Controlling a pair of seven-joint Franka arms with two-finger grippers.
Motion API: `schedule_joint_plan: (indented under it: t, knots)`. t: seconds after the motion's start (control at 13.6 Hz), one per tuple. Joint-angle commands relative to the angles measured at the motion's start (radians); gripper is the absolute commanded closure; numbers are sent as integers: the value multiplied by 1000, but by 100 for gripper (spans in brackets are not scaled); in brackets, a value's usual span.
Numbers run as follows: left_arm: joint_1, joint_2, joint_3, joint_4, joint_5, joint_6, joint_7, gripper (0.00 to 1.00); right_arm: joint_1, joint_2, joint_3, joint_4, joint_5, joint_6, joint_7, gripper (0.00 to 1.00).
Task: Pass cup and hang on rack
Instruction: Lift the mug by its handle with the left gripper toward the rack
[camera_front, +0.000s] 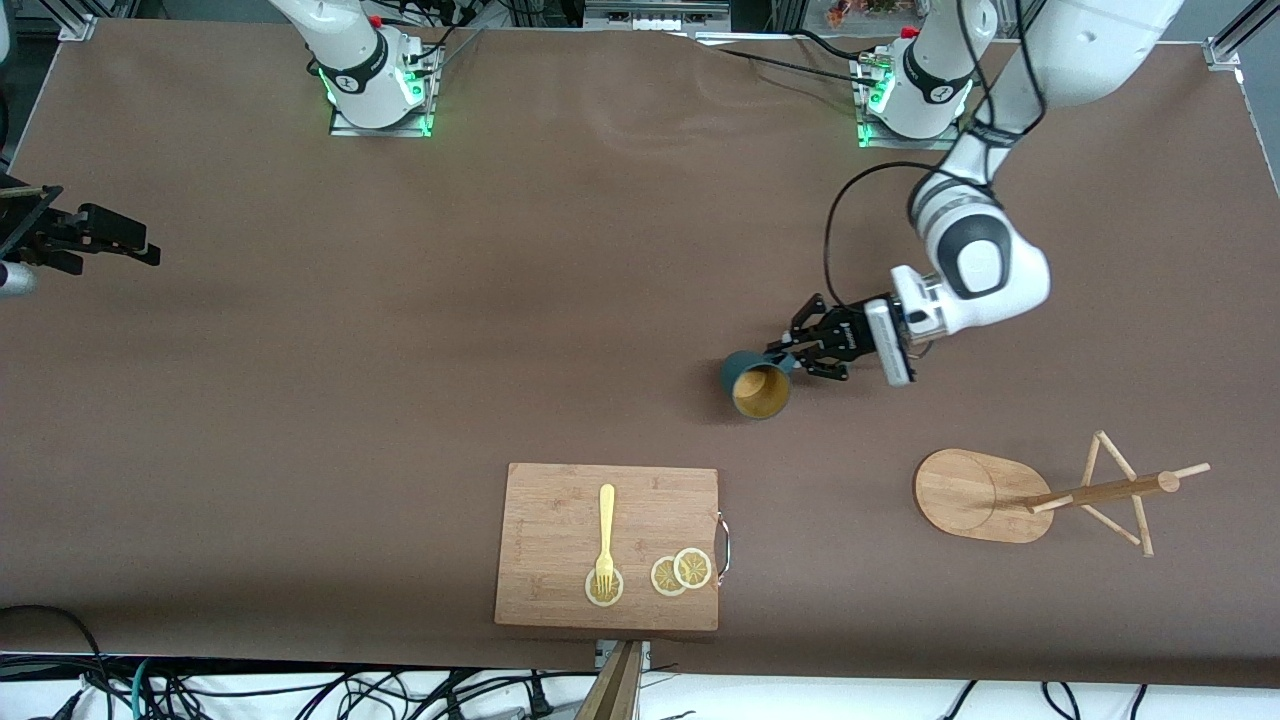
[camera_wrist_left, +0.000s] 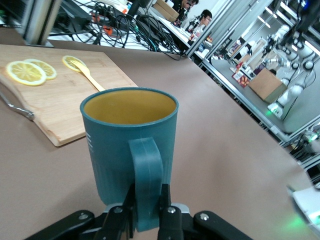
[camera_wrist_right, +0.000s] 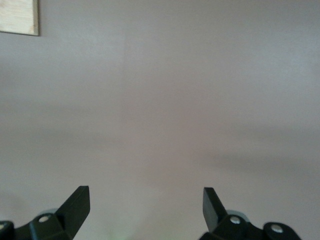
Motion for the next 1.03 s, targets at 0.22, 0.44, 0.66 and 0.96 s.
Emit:
schedule_joint_plan:
  t: [0.22,0.44,0.66,0.96]
  knots:
    - [112,-142,72,-31,138,-270,-465,100,-13,13,-5,22,43,-9,-14,0]
    - [112,-142,213,-6,168,-451,-647,100,-4,10,-1,22,44,-12,-14,0]
    - [112,-142,307,3,183,-576,-750,100,-5,13,-2,22,46,-13,-12,0]
    - [157,-136,387,55,182,-708,-971,100,-5,12,-2,22,46,-15,-14,0]
